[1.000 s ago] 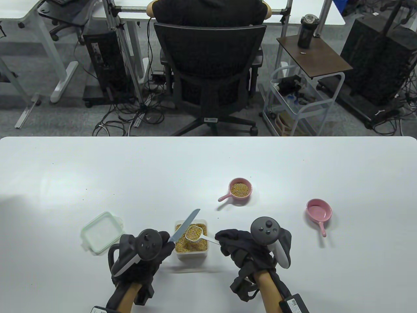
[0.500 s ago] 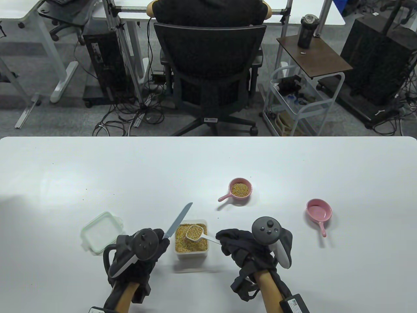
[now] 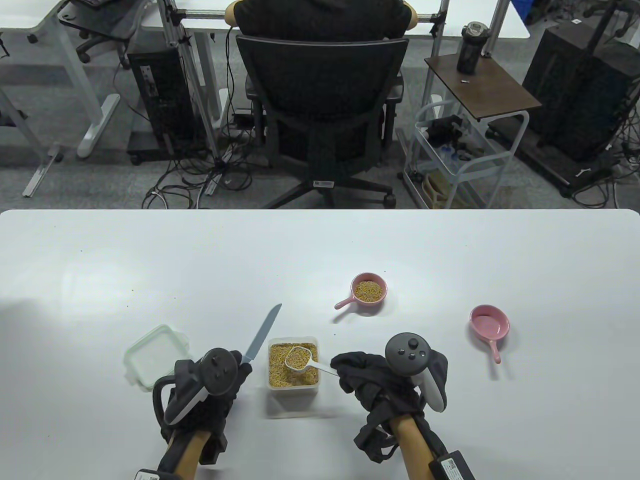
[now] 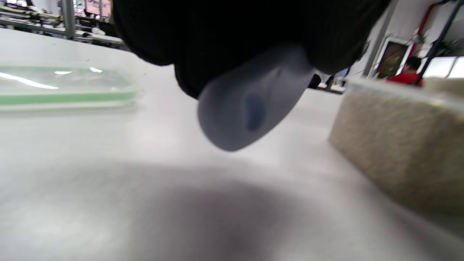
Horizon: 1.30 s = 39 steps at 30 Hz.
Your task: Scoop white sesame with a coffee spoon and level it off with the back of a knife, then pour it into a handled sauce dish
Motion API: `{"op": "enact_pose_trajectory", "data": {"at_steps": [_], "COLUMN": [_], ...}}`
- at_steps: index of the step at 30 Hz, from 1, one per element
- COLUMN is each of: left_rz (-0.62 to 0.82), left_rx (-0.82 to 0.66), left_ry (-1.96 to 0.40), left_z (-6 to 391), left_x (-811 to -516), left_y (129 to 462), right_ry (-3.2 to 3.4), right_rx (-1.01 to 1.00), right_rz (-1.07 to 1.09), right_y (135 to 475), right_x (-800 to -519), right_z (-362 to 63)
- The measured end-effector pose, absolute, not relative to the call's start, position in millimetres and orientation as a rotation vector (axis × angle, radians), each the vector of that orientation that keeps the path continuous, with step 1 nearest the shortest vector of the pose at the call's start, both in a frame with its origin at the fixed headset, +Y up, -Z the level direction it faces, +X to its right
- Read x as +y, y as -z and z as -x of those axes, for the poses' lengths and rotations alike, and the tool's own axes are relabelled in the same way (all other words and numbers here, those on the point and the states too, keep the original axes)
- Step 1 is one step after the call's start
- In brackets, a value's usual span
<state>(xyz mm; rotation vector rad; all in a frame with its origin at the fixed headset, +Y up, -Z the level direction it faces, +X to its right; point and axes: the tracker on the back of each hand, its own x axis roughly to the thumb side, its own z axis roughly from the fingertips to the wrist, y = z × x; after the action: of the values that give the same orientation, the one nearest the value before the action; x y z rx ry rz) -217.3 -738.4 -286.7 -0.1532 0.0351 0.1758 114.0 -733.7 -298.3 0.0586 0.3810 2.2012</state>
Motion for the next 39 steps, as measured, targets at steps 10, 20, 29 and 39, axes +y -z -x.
{"op": "enact_pose_trajectory", "data": {"at_steps": [10,20,29,39], "left_rz": [0.213,0.159,0.085,-0.23], "left_rx": [0.12,0.177,0.164,0.096], "left_ry": [-0.087,0.056,-0.019,-0.134], "left_z": [225.5,223.1,222.8,221.8], "left_x": [-761.4,-764.3,-747.1,-726.9], "left_y": [294.1,294.2,286.6,269.8], "right_ry": [-2.199,-2.198,-2.194,-2.189], "right_rx": [0.386,0.382,0.374,0.375], "right_rz": [-0.058,-0.057,-0.06,-0.061], "right_y": [298.1,297.9,297.5,297.2], "right_x": [-733.7,-733.5,-733.0,-733.1], "right_z": [-113.6,-113.4,-113.5,-114.0]}}
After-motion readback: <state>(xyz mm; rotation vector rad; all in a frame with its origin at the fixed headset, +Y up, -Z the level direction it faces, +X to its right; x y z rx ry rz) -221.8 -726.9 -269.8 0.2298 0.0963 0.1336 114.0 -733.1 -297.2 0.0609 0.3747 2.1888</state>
